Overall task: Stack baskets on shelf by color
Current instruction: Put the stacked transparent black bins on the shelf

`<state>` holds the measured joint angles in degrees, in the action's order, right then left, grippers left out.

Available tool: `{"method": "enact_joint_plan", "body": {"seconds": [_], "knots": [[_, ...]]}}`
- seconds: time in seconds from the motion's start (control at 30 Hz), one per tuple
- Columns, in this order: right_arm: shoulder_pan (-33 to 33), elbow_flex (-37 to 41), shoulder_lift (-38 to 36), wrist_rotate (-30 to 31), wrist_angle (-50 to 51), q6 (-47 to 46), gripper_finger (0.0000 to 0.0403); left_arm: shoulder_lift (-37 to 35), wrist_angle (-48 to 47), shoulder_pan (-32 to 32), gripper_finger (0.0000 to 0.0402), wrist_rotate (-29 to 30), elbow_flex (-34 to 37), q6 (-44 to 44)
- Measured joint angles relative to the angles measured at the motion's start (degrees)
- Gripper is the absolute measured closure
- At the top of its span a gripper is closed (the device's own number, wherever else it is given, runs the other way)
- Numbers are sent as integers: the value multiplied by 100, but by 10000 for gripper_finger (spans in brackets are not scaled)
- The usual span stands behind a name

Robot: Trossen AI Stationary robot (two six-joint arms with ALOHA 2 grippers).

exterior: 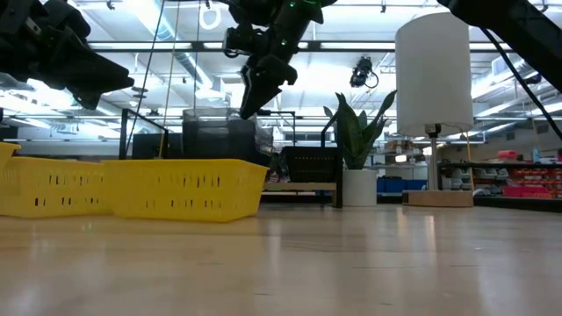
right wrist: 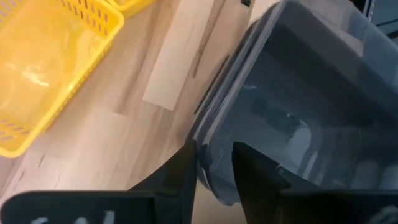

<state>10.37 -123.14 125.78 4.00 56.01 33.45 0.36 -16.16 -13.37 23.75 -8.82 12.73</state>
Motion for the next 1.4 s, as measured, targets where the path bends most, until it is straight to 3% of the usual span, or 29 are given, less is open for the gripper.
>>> {"method": "enact_joint_plan", "body": {"seconds": [1.0, 1.4], "knots": [[253, 6, -222, 253, 836, 120, 308, -1, 0, 1, 285, 0, 0, 1], [-238, 6, -222, 1310, 876, 866, 239, 0, 2, 2, 285, 0, 0, 1]]}}
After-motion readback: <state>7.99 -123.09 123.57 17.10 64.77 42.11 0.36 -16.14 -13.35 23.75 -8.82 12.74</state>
